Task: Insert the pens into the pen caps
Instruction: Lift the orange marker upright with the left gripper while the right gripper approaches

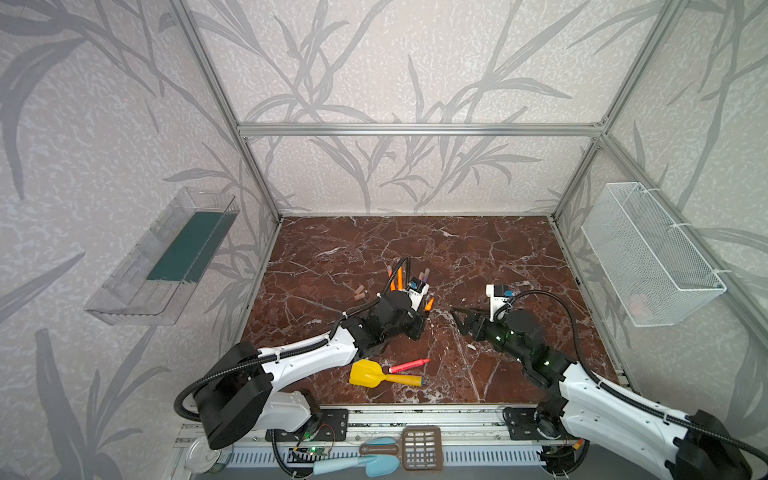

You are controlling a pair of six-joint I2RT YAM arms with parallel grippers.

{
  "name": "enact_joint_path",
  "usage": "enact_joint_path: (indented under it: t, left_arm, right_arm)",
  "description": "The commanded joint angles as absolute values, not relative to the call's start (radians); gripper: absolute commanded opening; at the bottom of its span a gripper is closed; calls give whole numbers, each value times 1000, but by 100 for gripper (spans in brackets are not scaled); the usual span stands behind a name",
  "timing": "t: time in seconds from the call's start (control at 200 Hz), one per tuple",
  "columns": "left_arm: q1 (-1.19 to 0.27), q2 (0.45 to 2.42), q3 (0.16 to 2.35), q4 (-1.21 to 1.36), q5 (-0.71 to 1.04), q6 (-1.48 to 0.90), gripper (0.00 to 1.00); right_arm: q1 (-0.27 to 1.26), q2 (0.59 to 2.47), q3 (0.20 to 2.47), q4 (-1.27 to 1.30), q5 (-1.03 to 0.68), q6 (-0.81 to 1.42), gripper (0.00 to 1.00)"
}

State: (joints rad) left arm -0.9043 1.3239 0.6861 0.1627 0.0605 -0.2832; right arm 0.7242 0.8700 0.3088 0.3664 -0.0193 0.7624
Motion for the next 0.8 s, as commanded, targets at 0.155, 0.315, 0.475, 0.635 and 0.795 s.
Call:
enact_joint_path:
  t: [0.155,0.315,0.475,0.635,0.795]
  left_arm:
    - [-945,1330,649,332,138,-285,0]
    - [-959,1350,658,340,139,-284,0]
    - [-969,1352,655,350,141,-282,0]
    - [-980,1340,645,357,140,-277,0]
    - [-983,1338,634,368,118,-273,0]
  right_arm:
    - [810,923,332,545,-8,822,76]
    - [850,946,333,557,29,818,74]
    - [854,966,328,568,46,830,71]
    - [854,996,334,563,72,845,63]
    - [857,1044,346,591,41,871,42]
